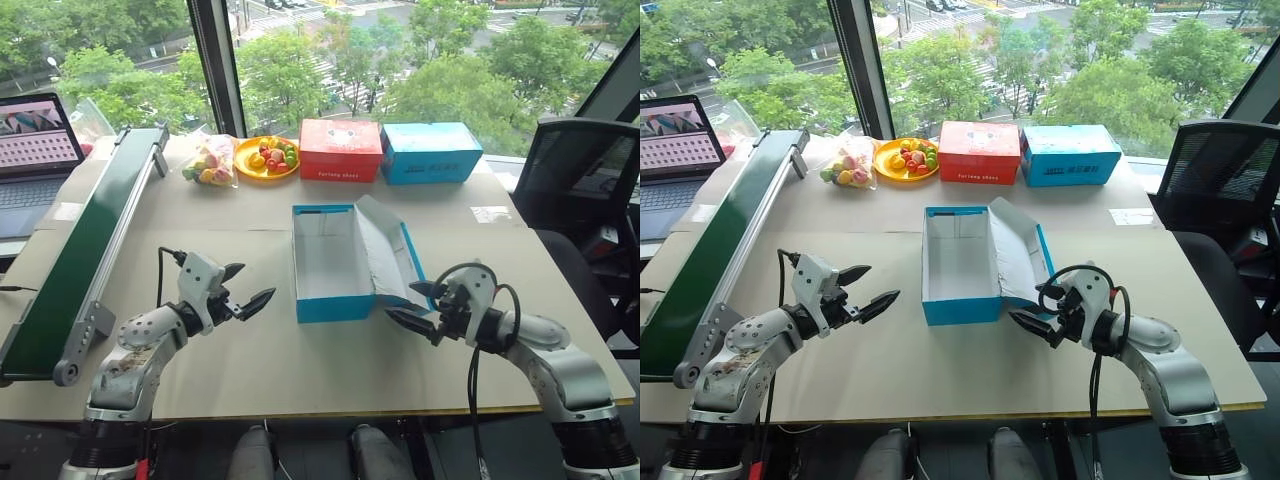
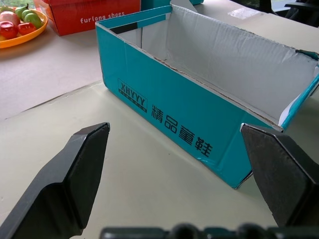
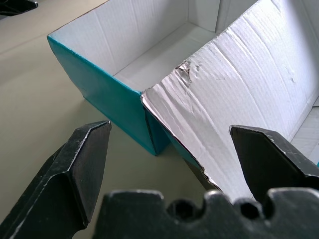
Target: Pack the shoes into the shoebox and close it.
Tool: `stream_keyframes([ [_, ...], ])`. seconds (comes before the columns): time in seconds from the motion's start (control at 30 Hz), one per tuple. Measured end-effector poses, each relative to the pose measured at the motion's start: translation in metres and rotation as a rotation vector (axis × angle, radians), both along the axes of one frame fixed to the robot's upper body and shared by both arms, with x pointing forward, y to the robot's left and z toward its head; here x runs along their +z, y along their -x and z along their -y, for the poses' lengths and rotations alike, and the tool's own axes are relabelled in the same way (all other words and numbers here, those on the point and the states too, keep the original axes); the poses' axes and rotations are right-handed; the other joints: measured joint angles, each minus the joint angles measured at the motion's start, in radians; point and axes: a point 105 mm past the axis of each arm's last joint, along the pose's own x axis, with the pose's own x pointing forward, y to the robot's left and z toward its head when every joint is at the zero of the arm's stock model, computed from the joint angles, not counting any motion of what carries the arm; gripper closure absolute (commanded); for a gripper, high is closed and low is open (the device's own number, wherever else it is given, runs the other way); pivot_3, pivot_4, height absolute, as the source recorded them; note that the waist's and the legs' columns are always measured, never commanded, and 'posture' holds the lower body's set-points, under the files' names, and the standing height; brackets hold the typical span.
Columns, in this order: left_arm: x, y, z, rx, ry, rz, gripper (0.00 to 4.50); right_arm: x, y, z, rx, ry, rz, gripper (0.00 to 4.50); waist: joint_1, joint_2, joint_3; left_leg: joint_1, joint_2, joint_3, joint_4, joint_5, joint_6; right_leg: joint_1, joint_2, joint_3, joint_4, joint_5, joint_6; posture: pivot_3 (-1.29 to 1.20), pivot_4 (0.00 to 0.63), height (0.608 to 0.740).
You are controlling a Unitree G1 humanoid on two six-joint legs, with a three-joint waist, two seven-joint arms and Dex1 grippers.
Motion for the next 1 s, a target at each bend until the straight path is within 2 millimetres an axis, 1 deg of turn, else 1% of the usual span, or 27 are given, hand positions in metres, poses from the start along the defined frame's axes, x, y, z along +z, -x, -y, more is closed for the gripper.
stream_keyframes([
  [0.1,0.000,-0.001,0.001,0.001,0.017,-0.001,0.00,0.000,0.000,0.001,-0.003,0.002,0.001,0.02,0.000,0.000,0.000,0.000,0.000,0.000,0.000,0.000,0.000,0.000,0.000,0.000,0.000,0.000,0.000,0.00,0.150,0.740],
  [0.17,0.006,-0.003,0.004,-0.016,0.113,-0.008,0.00,0.003,-0.001,0.004,-0.008,0.020,0.006,0.02,0.001,0.000,0.000,0.000,0.000,0.000,0.000,0.000,0.000,0.000,0.000,0.000,0.000,0.000,0.000,0.00,0.150,0.740],
  [0.2,0.011,-0.004,0.002,-0.012,0.157,-0.008,0.00,0.006,-0.003,0.005,-0.010,0.027,0.009,0.02,0.000,0.000,0.000,-0.001,0.000,0.000,0.000,0.000,0.000,-0.001,0.000,0.000,0.000,0.000,0.000,0.00,0.150,0.740],
  [0.23,0.021,-0.011,-0.006,0.018,0.210,0.006,0.00,0.015,-0.009,0.004,-0.014,0.027,0.027,0.02,-0.001,0.000,0.000,0.000,0.000,0.000,0.001,0.000,0.000,-0.001,0.000,0.000,0.001,0.000,0.000,0.00,0.150,0.740],
  [0.3,0.050,-0.028,-0.027,0.111,0.256,0.087,0.00,0.047,-0.023,-0.002,-0.007,0.013,0.117,0.02,-0.007,-0.001,0.001,0.000,0.000,-0.002,0.001,0.000,0.001,-0.002,0.002,0.000,0.001,0.001,0.004,0.00,0.150,0.740],
  [0.33,0.068,-0.035,-0.039,0.168,0.262,0.141,0.00,0.067,-0.029,-0.006,0.001,0.009,0.178,0.02,-0.009,-0.001,0.001,0.001,0.000,-0.004,0.001,0.001,0.001,0.000,0.002,0.000,0.001,0.001,0.005,0.00,0.150,0.740],
  [0.37,0.085,-0.043,-0.056,0.244,0.252,0.189,0.00,0.088,-0.036,-0.013,0.016,-0.003,0.242,0.02,-0.011,-0.001,0.001,0.003,0.000,-0.004,0.001,0.001,0.001,0.000,0.002,0.000,0.001,0.001,0.005,0.00,0.150,0.740],
  [0.43,0.103,-0.048,-0.083,0.369,0.198,0.243,0.00,0.108,-0.042,-0.026,0.050,-0.033,0.302,0.02,-0.014,-0.001,0.000,0.004,0.000,-0.004,0.000,0.000,0.001,0.002,0.002,0.000,0.001,0.000,0.005,0.00,0.150,0.740],
  [0.47,0.106,-0.049,-0.094,0.418,0.170,0.250,0.00,0.109,-0.045,-0.033,0.068,-0.051,0.302,0.02,-0.014,-0.002,0.000,0.004,0.000,-0.004,0.000,0.000,0.001,0.002,0.002,0.000,0.000,0.000,0.005,0.00,0.150,0.740],
  [0.5,0.104,-0.050,-0.105,0.479,0.145,0.245,0.00,0.105,-0.049,-0.042,0.092,-0.064,0.285,0.02,-0.011,-0.002,0.000,0.003,-0.001,-0.004,-0.001,0.000,0.001,0.002,0.002,0.000,0.000,0.001,0.003,0.00,0.150,0.740],
  [0.53,0.101,-0.051,-0.111,0.513,0.132,0.234,0.00,0.100,-0.052,-0.049,0.107,-0.068,0.263,0.02,-0.008,-0.002,0.000,0.002,-0.001,-0.004,-0.001,0.000,0.000,0.001,0.002,0.000,0.000,0.002,0.000,0.00,0.150,0.740],
  [0.6,0.094,-0.053,-0.123,0.581,0.106,0.208,0.00,0.088,-0.058,-0.067,0.150,-0.070,0.222,0.02,-0.002,-0.002,0.000,-0.003,-0.001,-0.004,-0.002,0.000,0.000,-0.004,0.002,0.000,0.001,0.002,0.000,0.00,0.150,0.740],
  [0.67,0.092,-0.051,-0.133,0.632,0.108,0.196,0.00,0.083,-0.060,-0.087,0.203,-0.091,0.202,0.02,0.000,-0.002,0.000,-0.006,-0.001,-0.004,-0.002,0.000,0.000,-0.005,0.002,-0.002,0.001,0.003,-0.001,0.00,0.150,0.740],
  [0.7,0.092,-0.048,-0.140,0.656,0.101,0.198,0.00,0.084,-0.060,-0.100,0.244,-0.104,0.204,0.02,0.000,-0.002,0.000,-0.006,-0.001,-0.004,-0.001,0.000,0.000,-0.006,0.002,-0.002,0.001,0.003,-0.001,0.00,0.150,0.740],
  [0.73,0.091,-0.046,-0.143,0.668,0.093,0.195,0.00,0.084,-0.059,-0.107,0.271,-0.107,0.212,0.02,0.000,-0.002,0.000,-0.006,-0.001,-0.004,-0.001,0.000,0.000,-0.005,0.002,-0.002,0.001,0.003,-0.001,0.00,0.150,0.740],
  [0.83,0.083,-0.040,-0.152,0.696,0.087,0.178,0.00,0.081,-0.060,-0.124,0.307,-0.102,0.224,0.02,0.003,-0.002,0.000,-0.006,0.000,-0.004,-0.001,0.001,0.000,-0.005,0.002,-0.003,0.001,0.003,-0.001,0.00,0.150,0.740],
  [0.93,0.072,-0.035,-0.160,0.743,0.074,0.141,0.00,0.079,-0.061,-0.137,0.318,-0.121,0.222,0.02,0.004,-0.002,0.000,-0.006,0.001,-0.004,0.000,0.001,-0.001,-0.005,0.002,-0.005,0.002,0.004,-0.002,0.00,0.150,0.740],
  [1.0,0.070,-0.033,-0.164,0.765,0.074,0.134,0.00,0.078,-0.060,-0.141,0.323,-0.128,0.224,0.02,0.005,-0.002,0.000,-0.006,0.001,-0.004,-0.001,0.001,-0.001,-0.005,0.002,-0.005,0.002,0.004,-0.002,0.00,0.150,0.740],
])
